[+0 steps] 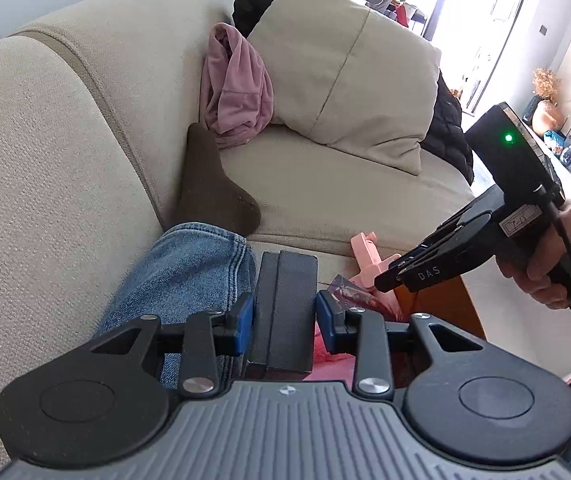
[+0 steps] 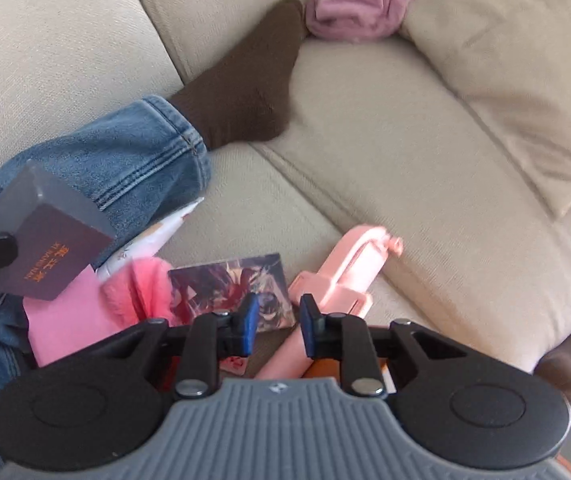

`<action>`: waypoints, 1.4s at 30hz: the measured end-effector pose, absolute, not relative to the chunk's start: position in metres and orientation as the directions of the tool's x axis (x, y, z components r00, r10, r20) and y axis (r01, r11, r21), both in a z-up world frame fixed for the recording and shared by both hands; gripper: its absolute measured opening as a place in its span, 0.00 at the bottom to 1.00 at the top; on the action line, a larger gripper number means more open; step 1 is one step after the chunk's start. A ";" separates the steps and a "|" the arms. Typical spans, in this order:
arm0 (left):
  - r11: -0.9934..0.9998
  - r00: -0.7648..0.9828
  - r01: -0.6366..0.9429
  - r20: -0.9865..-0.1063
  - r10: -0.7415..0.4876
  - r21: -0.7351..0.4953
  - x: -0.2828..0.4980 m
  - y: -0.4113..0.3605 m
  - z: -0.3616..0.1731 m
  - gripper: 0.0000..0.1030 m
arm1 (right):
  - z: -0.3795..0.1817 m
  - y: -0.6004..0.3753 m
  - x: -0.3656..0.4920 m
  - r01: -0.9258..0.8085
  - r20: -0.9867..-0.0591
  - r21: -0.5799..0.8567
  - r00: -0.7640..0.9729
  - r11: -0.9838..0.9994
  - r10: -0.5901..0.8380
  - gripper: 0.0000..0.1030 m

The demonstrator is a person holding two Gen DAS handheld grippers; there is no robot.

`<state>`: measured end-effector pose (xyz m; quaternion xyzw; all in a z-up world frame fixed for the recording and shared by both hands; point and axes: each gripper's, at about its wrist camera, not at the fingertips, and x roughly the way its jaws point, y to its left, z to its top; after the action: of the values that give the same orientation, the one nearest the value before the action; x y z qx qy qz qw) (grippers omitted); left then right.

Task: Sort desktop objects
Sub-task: 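Hold the gray box in the left gripper while the right gripper approaches the pile, then grasp the red PHOTO CARD box with the right gripper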

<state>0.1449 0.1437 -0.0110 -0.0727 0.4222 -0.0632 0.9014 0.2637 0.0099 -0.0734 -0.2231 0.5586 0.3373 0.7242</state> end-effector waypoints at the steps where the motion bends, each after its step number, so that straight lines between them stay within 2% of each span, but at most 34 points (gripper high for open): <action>1: 0.981 0.635 0.056 -0.752 -0.179 -0.186 0.145 0.143 -0.011 0.38 | -0.073 0.009 0.264 -0.738 -0.957 0.054 0.154 0.672 0.247 0.20; 5: 0.979 0.626 0.058 -0.757 -0.186 -0.193 0.146 0.141 -0.014 0.38 | -0.066 0.006 0.262 -0.732 -0.947 0.095 0.142 0.675 0.287 0.26; 8: 0.979 0.619 0.054 -0.763 -0.186 -0.194 0.149 0.140 -0.017 0.38 | -0.060 0.010 0.255 -0.739 -0.941 0.122 0.127 0.662 0.315 0.35; 10: 0.979 0.615 0.053 -0.766 -0.186 -0.195 0.151 0.140 -0.018 0.38 | -0.060 0.019 0.250 -0.761 -0.939 0.116 0.126 0.638 0.321 0.35; 13: 0.978 0.614 0.060 -0.766 -0.192 -0.198 0.152 0.138 -0.018 0.38 | -0.071 0.033 0.250 -0.785 -0.948 0.074 0.136 0.615 0.288 0.36; 15: 0.978 0.616 0.066 -0.762 -0.197 -0.199 0.152 0.137 -0.017 0.38 | -0.083 0.038 0.255 -0.787 -0.962 0.078 0.102 0.612 0.253 0.46; 18: 0.978 0.615 0.070 -0.763 -0.199 -0.198 0.152 0.139 -0.017 0.38 | -0.095 0.041 0.254 -0.831 -0.972 0.043 0.093 0.555 0.214 0.48; 23: 0.976 0.607 0.078 -0.767 -0.207 -0.202 0.154 0.138 -0.019 0.38 | -0.097 0.045 0.237 -0.963 -0.971 -0.072 0.127 0.261 0.201 0.50; 27: 0.975 0.606 0.087 -0.765 -0.216 -0.206 0.159 0.136 -0.020 0.38 | -0.101 0.040 0.237 -0.994 -0.983 -0.106 0.109 0.027 0.148 0.51; 28: 0.974 0.605 0.089 -0.766 -0.217 -0.206 0.160 0.135 -0.020 0.38 | -0.102 0.039 0.236 -0.992 -0.983 -0.118 0.111 -0.043 0.143 0.53; 30: 0.974 0.600 0.095 -0.769 -0.220 -0.204 0.164 0.135 -0.022 0.38 | -0.106 0.038 0.231 -0.972 -0.982 -0.152 0.128 -0.179 0.143 0.66; 32: 0.974 0.594 0.096 -0.774 -0.221 -0.204 0.169 0.134 -0.023 0.38 | -0.109 0.038 0.226 -0.935 -0.981 -0.173 0.134 -0.310 0.142 0.71; 36: 0.973 0.586 0.092 -0.779 -0.224 -0.211 0.177 0.134 -0.029 0.38 | -0.120 0.044 0.219 -0.861 -0.986 -0.160 0.122 -0.483 0.110 0.73; 42: 0.971 0.575 0.078 -0.786 -0.230 -0.227 0.182 0.138 -0.037 0.38 | -0.138 0.047 0.214 -0.785 -0.993 -0.121 0.084 -0.608 0.088 0.72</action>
<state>0.1824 0.1380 -0.0367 -0.0838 0.4529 -0.0872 0.8833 0.2142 0.0471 -0.1385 -0.6469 0.2691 0.6209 0.3516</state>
